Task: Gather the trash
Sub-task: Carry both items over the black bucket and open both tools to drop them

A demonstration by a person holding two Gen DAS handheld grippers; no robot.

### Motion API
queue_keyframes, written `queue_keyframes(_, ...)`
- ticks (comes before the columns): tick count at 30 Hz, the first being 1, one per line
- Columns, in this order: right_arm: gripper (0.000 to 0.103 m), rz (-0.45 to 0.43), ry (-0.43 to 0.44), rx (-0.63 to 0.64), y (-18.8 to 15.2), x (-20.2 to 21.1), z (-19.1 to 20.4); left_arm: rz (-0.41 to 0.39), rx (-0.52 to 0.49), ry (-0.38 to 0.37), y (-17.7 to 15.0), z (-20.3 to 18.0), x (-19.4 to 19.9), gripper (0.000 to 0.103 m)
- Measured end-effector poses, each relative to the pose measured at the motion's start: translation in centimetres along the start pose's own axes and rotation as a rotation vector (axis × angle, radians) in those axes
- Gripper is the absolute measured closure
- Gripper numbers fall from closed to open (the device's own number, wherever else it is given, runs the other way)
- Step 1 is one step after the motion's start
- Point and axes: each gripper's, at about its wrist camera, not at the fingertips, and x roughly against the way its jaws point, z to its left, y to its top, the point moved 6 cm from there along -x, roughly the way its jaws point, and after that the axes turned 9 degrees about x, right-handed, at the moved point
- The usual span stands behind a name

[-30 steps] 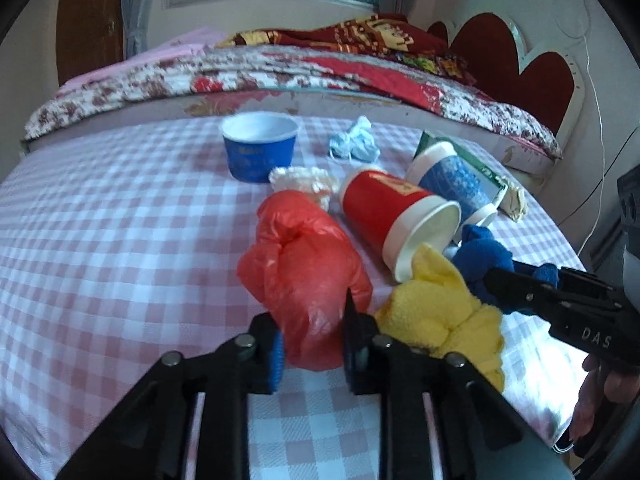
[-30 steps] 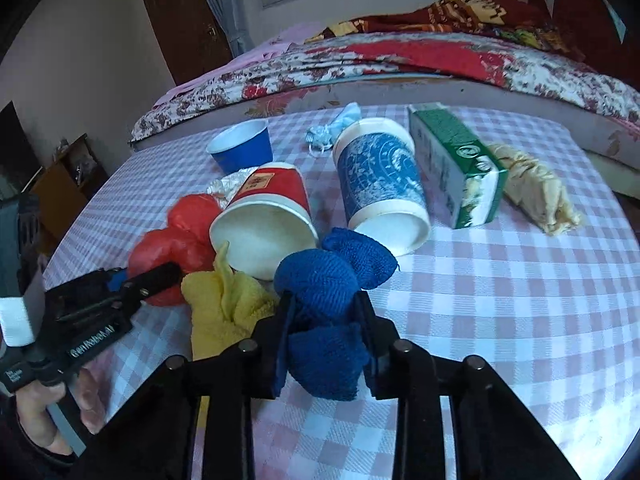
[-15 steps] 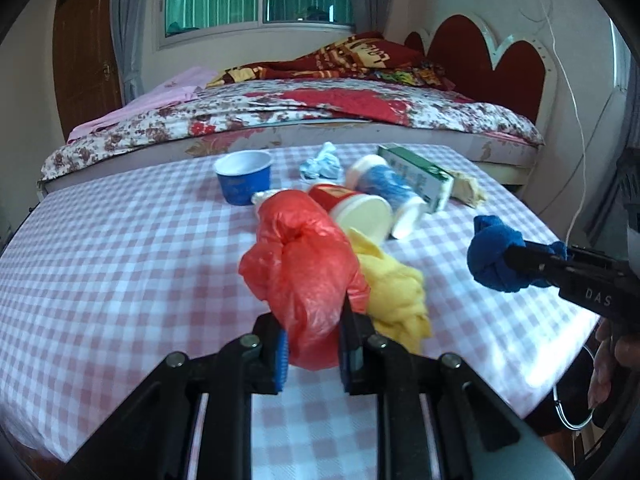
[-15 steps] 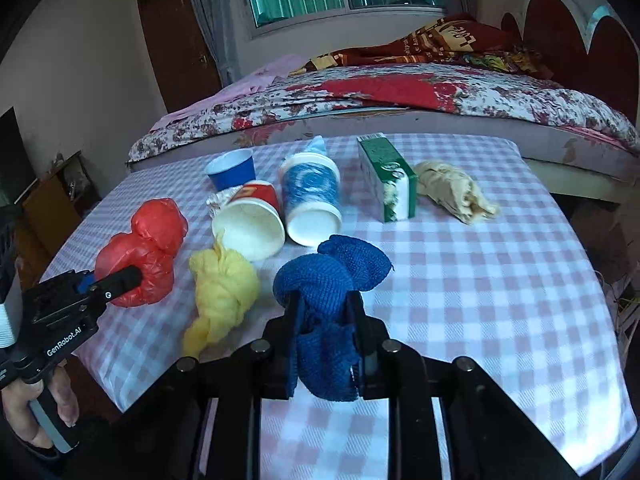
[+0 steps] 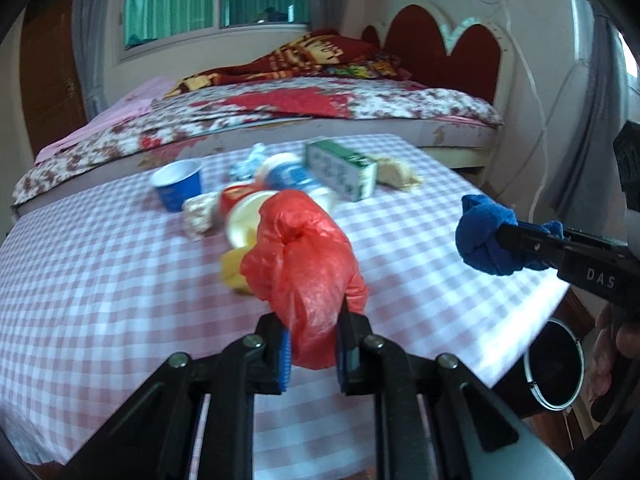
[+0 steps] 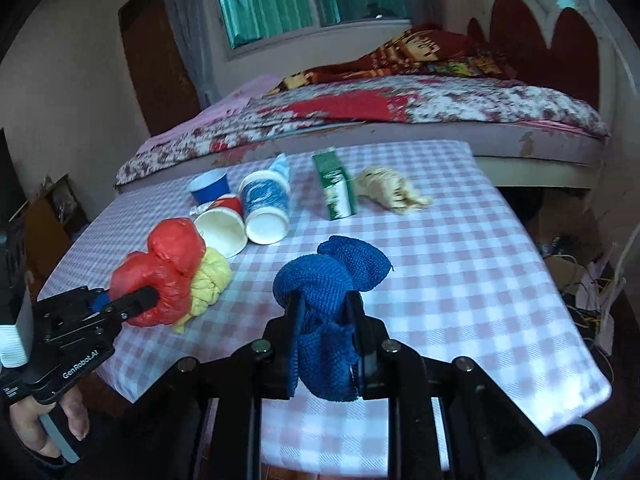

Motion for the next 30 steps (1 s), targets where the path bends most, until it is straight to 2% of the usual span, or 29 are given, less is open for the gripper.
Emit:
queue_keyframes(16,0.082,-0.072,-0.163,-0.133,-4.7,11.0,-9.0,0.013,-0.151,-0.197,-1.9,-13.7,1.5,0.086)
queue_keyframes(30,0.082,-0.078,-0.288,-0.243,-10.0,17.8,-15.5,0.062,-0.291,-0.336,-5.2,-23.8,2.4,0.086)
